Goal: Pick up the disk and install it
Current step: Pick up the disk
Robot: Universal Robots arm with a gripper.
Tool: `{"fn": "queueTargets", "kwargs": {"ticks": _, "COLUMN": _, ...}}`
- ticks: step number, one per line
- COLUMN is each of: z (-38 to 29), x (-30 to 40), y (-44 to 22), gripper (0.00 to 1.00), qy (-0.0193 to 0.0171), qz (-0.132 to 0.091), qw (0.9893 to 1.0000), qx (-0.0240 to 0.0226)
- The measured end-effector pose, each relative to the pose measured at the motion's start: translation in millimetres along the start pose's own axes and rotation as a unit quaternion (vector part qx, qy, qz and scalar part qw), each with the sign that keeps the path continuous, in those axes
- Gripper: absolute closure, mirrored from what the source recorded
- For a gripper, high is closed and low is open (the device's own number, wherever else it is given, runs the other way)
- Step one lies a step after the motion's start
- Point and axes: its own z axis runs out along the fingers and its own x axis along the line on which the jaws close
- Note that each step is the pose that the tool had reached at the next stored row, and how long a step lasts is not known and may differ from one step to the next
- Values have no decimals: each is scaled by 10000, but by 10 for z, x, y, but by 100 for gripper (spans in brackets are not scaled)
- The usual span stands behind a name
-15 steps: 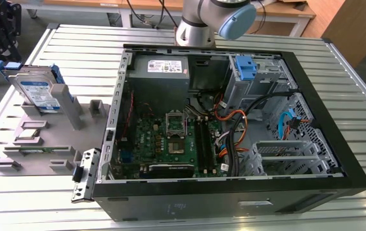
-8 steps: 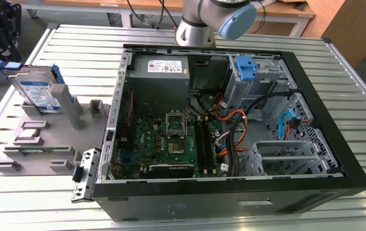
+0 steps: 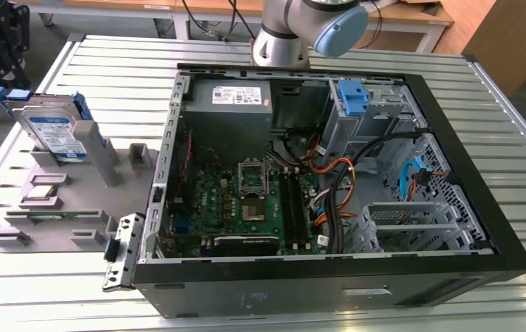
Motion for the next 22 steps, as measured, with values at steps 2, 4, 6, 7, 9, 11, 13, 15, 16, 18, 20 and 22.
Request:
{"fn": "queueTargets", "kwargs": {"ticks": 2, "z": 0, "x": 0, "y": 0, "gripper": 90, "qy": 8, "qz": -60, "qw": 10000, "qx": -5}}
{"fn": "queueTargets", "kwargs": {"ticks": 4, "z": 1, "x": 0, "y": 0, "gripper": 90, "qy": 16, "qz": -138, "qw": 9999, "qx": -10}}
{"fn": "queueTargets", "kwargs": {"ticks": 6, "z": 1, "x": 0, "y": 0, "gripper": 90, "qy": 18, "qz": -194, "qw": 9998, "qx": -11}}
{"fn": "queueTargets", "kwargs": {"ticks": 7, "z": 2, "x": 0, "y": 1, "gripper": 90, "qy": 14, "qz": -212, "qw": 9998, "qx": 4}}
{"fn": "queueTargets", "kwargs": {"ticks": 9, "z": 8, "x": 1, "y": 3, "gripper": 90, "qy": -2, "qz": -241, "qw": 9997, "qx": 67}}
{"fn": "queueTargets", "kwargs": {"ticks": 11, "z": 14, "x": 2, "y": 6, "gripper": 90, "qy": -16, "qz": -261, "qw": 9995, "qx": 159}}
{"fn": "queueTargets", "kwargs": {"ticks": 13, "z": 23, "x": 3, "y": 7, "gripper": 90, "qy": -27, "qz": -267, "qw": 9994, "qx": 228}}
{"fn": "queueTargets", "kwargs": {"ticks": 15, "z": 38, "x": 5, "y": 4, "gripper": 90, "qy": -33, "qz": -271, "qw": 9993, "qx": 265}}
{"fn": "queueTargets", "kwargs": {"ticks": 16, "z": 45, "x": 5, "y": 3, "gripper": 90, "qy": -34, "qz": -272, "qw": 9992, "qx": 276}}
{"fn": "queueTargets", "kwargs": {"ticks": 18, "z": 61, "x": 6, "y": 2, "gripper": 90, "qy": -36, "qz": -273, "qw": 9992, "qx": 288}}
{"fn": "queueTargets", "kwargs": {"ticks": 20, "z": 69, "x": 7, "y": 1, "gripper": 90, "qy": -36, "qz": -273, "qw": 9992, "qx": 290}}
{"fn": "queueTargets", "kwargs": {"ticks": 22, "z": 70, "x": 7, "y": 1, "gripper": 90, "qy": -35, "qz": -273, "qw": 9992, "qx": 289}}
